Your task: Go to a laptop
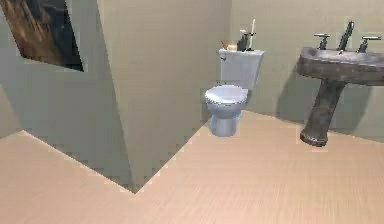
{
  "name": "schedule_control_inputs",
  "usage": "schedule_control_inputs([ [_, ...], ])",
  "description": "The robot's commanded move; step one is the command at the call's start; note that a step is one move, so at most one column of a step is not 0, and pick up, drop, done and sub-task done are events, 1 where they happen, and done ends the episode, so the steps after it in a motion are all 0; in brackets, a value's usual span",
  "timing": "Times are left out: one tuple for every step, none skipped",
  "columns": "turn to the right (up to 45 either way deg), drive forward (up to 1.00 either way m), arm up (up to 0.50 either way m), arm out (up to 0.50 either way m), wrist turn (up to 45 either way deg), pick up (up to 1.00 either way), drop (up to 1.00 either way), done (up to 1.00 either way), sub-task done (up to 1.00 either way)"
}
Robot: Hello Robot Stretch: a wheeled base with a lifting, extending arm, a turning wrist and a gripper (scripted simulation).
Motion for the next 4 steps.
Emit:
schedule_control_inputs([
  [45.0, 0.00, 0.00, 0.00, 0.0, 0.00, 0.00, 0.00, 0.00],
  [45.0, 0.00, 0.00, 0.00, 0.0, 0.00, 0.00, 0.00, 0.00],
  [45.0, 0.00, 0.00, 0.00, 0.0, 0.00, 0.00, 0.00, 0.00],
  [6.0, 0.00, 0.00, 0.00, 0.0, 0.00, 0.00, 0.00, 0.00],
])
